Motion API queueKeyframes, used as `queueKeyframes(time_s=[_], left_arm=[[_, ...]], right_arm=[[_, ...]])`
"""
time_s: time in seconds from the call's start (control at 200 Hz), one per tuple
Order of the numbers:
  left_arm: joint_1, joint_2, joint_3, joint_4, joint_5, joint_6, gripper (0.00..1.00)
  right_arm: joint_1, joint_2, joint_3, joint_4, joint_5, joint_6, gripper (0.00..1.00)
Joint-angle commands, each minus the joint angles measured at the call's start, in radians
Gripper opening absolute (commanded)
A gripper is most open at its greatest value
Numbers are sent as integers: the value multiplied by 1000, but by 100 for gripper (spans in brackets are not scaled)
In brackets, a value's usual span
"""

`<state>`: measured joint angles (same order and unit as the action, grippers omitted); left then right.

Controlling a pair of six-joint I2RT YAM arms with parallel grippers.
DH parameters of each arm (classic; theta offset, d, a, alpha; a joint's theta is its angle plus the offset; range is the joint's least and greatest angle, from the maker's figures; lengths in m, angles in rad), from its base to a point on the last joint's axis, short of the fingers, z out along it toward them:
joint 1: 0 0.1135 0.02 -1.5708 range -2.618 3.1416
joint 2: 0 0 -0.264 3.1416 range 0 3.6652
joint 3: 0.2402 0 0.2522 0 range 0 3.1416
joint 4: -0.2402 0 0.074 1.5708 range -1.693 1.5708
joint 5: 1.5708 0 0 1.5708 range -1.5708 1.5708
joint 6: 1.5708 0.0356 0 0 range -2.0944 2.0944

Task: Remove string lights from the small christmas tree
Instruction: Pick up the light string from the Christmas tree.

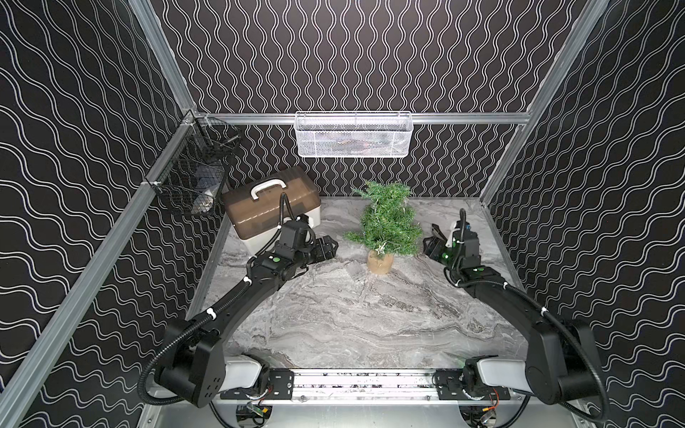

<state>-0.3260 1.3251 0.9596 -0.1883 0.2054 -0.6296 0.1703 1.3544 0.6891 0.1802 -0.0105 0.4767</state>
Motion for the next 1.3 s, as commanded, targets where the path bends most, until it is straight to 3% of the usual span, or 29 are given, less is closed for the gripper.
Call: queueKeyframes(time_s=[0.0, 0.22, 0.696, 0.916, 1.176, 1.296], left_arm=[[1, 4, 16, -7, -4, 23, 84], [-1, 2, 24, -41, -27, 45, 85], [-1, 47, 31, -22, -25, 48, 85], [0, 42, 30, -22, -32, 50, 85], [1, 30, 37, -34, -41, 56, 85], [1, 30, 47, -47, -46, 61, 85]], right_arm=[[0, 59, -49, 275, -70, -41, 73], [0, 199, -41, 417, -136, -78, 83], [6, -2, -76, 257, -118, -141, 79], [6, 78, -18, 274, -141, -152, 79], [6, 248, 64, 400, -78, -119, 71], [9, 274, 60, 467, -38, -104, 54]])
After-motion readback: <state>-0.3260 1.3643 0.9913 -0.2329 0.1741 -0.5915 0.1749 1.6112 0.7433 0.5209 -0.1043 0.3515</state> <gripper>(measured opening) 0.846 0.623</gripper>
